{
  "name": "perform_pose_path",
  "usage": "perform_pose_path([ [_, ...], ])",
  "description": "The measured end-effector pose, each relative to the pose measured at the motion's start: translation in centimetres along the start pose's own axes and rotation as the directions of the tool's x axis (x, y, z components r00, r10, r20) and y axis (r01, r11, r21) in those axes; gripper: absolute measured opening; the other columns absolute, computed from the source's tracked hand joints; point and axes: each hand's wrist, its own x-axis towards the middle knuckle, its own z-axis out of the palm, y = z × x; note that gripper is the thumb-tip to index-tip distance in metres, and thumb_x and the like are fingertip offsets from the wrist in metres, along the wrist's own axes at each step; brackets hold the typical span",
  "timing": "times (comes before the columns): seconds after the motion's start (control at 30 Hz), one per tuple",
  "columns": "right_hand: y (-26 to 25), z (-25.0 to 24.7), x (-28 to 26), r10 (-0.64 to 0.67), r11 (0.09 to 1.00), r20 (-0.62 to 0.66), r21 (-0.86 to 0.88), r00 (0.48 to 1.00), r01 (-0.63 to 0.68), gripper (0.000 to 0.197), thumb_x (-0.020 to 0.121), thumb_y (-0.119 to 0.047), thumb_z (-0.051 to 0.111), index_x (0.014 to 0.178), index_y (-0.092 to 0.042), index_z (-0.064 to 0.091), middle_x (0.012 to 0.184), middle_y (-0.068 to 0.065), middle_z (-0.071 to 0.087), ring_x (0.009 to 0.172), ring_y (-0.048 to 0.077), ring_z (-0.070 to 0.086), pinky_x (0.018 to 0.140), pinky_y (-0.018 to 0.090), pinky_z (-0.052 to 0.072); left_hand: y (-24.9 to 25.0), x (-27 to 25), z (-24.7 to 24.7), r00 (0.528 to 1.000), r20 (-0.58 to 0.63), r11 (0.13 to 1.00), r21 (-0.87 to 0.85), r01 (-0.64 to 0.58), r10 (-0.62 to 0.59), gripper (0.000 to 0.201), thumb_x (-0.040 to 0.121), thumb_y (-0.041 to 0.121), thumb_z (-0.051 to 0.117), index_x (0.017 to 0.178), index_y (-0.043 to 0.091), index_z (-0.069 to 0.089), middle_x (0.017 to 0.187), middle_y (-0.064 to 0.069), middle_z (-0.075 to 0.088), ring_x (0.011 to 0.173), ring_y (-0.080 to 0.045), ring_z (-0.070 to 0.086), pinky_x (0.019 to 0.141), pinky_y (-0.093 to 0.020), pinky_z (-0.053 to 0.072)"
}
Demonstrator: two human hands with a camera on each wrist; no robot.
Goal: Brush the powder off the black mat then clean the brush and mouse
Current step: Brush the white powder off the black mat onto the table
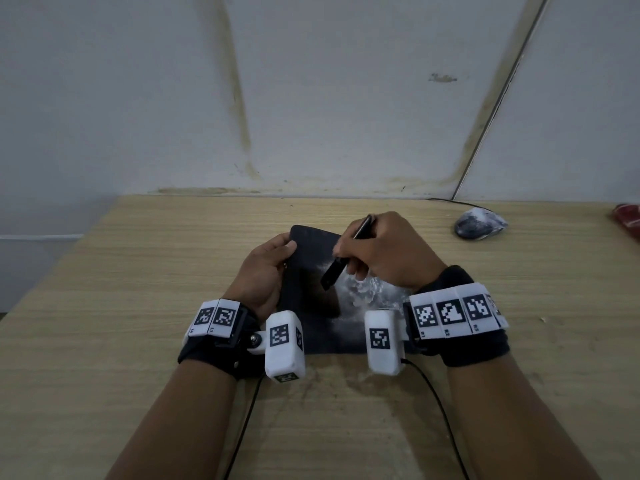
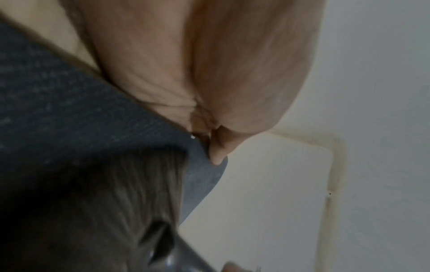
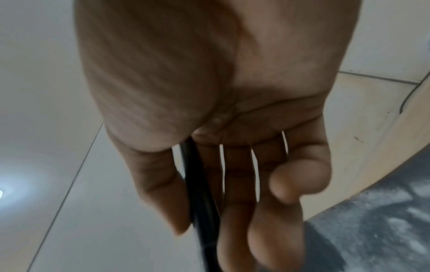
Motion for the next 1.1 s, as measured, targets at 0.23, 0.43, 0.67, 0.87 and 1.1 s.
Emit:
perform_pose_path([
  [0.23, -0.5, 0.8, -0.2, -0.118, 0.983, -0.099, 0.127, 0.988, 0.130, 0.011, 0.092, -0.017, 0.069, 0.090, -0.011, 0.078, 0.072, 0.009, 0.075, 0.054, 0.029, 0.068, 0.048, 0.027, 0.051, -0.1, -0.1, 0.1, 1.000, 0.009, 0.998, -0.058, 0.027, -0.026, 0.005, 0.090, 0.008, 0.057, 0.088, 0.004, 0.060, 0.084, -0.013, 0.051, 0.072, -0.022, 0.047, 0.072, -0.033, 0.043],
  [0.43, 0.1, -0.6, -0.2, -0.010, 0.999, -0.119, 0.044, 0.993, 0.015, 0.014, 0.088, -0.012, 0.069, 0.081, -0.002, 0.074, 0.063, 0.012, 0.071, 0.050, 0.018, 0.064, 0.048, 0.021, 0.047, -0.3, -0.1, 0.2, 1.000, -0.015, 1.000, -0.010, 0.003, -0.004, 0.026, 0.100, 0.007, 0.042, 0.112, 0.002, 0.064, 0.101, -0.019, 0.070, 0.088, -0.030, 0.068, 0.081, -0.042, 0.057],
  [0.67, 0.2, 0.0, -0.4, -0.092, 0.978, -0.219, 0.162, 0.971, 0.129, 0.013, 0.093, -0.018, 0.069, 0.090, -0.008, 0.077, 0.072, 0.010, 0.075, 0.051, 0.026, 0.064, 0.046, 0.020, 0.046, -1.1, -0.4, 0.5, 0.998, -0.056, 0.999, -0.030, 0.014, -0.015, 0.027, 0.097, 0.002, 0.045, 0.116, -0.001, 0.064, 0.095, -0.019, 0.071, 0.080, -0.030, 0.068, 0.071, -0.036, 0.059],
  [0.87, 1.1, -0.3, -0.3, 0.010, 0.997, -0.243, 0.076, 0.970, 0.009, 0.014, 0.088, -0.013, 0.067, 0.078, -0.004, 0.072, 0.058, 0.012, 0.069, 0.048, 0.018, 0.062, 0.056, 0.034, 0.055, -1.5, -0.6, 0.3, 0.997, -0.071, 0.999, -0.035, 0.027, -0.029, 0.024, 0.100, 0.006, 0.044, 0.110, 0.004, 0.066, 0.098, -0.017, 0.071, 0.083, -0.029, 0.069, 0.072, -0.037, 0.060],
  [1.1, 0.3, 0.6, -0.5, -0.088, 0.989, -0.218, 0.096, 0.972, 0.111, 0.014, 0.094, -0.026, 0.067, 0.097, -0.016, 0.078, 0.076, 0.001, 0.077, 0.049, 0.019, 0.066, 0.046, 0.019, 0.047, -1.3, -0.8, 0.7, 0.998, -0.053, 0.997, -0.078, 0.009, -0.013, 0.038, 0.082, 0.007, 0.060, 0.118, 0.000, 0.067, 0.104, -0.022, 0.071, 0.085, -0.032, 0.069, 0.076, -0.039, 0.059],
])
